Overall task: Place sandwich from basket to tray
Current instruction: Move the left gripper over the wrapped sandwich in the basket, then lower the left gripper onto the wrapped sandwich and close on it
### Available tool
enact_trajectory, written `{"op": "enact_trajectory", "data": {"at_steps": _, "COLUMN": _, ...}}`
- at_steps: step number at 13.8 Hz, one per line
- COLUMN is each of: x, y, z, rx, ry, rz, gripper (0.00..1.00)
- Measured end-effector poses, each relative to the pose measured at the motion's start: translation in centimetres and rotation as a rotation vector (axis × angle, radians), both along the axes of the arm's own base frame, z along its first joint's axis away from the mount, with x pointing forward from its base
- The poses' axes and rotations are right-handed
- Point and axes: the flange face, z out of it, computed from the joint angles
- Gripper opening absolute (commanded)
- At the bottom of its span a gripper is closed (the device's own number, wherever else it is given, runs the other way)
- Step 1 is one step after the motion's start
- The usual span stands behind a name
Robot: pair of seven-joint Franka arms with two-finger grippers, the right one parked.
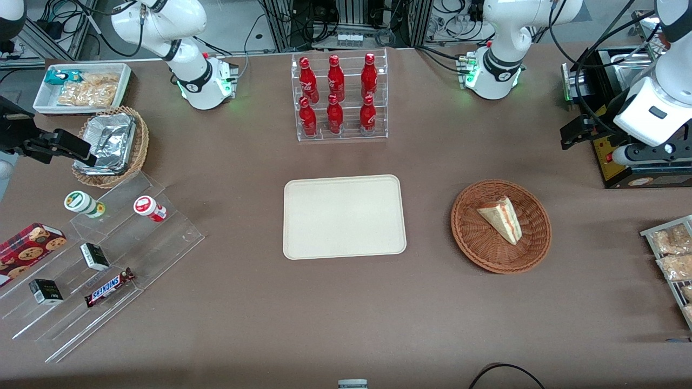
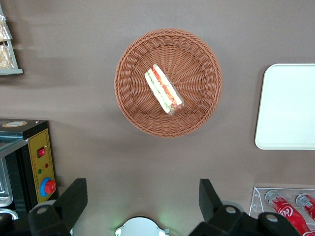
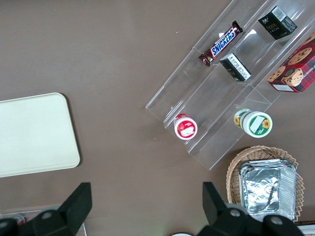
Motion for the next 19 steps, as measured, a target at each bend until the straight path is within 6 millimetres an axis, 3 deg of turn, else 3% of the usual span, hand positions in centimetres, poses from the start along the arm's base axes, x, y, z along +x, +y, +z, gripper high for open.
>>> {"op": "enact_trajectory", "data": {"at_steps": 3, "x": 0.1, "y": 0.0, "z": -0.5, "rx": 0.001, "ry": 0.014, "rz": 0.0, "gripper": 1.0}}
{"op": "enact_trajectory", "data": {"at_steps": 5, "x": 0.5, "y": 0.0, "z": -2.1, "rx": 0.004, "ry": 0.047, "rz": 0.0, "gripper": 1.0}}
{"op": "enact_trajectory", "data": {"at_steps": 10, "x": 1.5, "y": 0.1, "z": -10.4, "rx": 0.026, "ry": 0.156, "rz": -0.003, "gripper": 1.0}}
{"op": "enact_trajectory", "data": {"at_steps": 15, "x": 1.7, "y": 0.0, "z": -19.1, "rx": 0.017, "ry": 0.074, "rz": -0.011, "gripper": 1.0}}
{"op": "enact_trajectory", "data": {"at_steps": 19, "x": 0.9, "y": -0.1, "z": -24.4, "rx": 0.009, "ry": -0.023, "rz": 0.022, "gripper": 1.0}}
